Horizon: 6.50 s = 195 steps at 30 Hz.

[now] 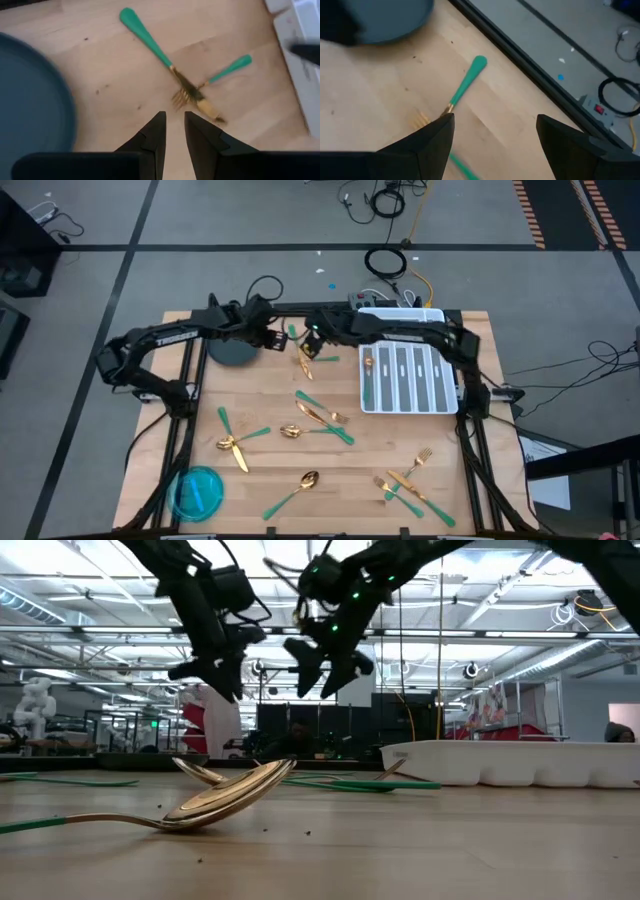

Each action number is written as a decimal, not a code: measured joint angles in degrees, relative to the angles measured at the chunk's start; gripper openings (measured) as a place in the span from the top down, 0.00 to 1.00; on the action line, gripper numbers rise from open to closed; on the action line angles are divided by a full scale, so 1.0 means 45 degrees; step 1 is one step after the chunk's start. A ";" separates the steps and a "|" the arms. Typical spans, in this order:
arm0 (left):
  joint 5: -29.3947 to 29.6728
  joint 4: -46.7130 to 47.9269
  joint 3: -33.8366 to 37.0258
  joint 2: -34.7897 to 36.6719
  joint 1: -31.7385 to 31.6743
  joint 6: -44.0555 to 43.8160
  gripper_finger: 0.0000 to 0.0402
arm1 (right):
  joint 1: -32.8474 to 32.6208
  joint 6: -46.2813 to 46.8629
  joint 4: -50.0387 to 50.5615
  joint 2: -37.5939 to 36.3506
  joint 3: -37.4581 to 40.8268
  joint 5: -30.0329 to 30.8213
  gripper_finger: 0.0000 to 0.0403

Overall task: Sort silverware
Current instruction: Put the green knife into the silverware tray

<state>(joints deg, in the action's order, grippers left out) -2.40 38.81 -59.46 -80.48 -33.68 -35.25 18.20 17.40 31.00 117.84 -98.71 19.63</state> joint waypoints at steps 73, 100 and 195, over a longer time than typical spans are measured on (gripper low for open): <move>-0.0377 0.1826 -0.0010 0.4583 -0.0095 0.0915 0.81 | -0.0308 0.2887 0.3961 0.5789 -0.6238 -0.1782 0.43; -0.0382 0.2176 -0.0015 0.4583 -0.0095 0.1255 0.81 | -0.0182 0.2570 0.4199 0.5823 -0.6238 -0.3516 0.52; 0.0017 0.1112 0.0512 0.4336 -0.0095 0.3188 0.81 | -0.0871 0.1807 0.6182 0.5842 -0.6160 -0.3259 1.00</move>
<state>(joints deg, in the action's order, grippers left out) -2.33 43.81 -57.16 -60.97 -34.11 -20.90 14.29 25.54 58.82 144.13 -126.43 4.97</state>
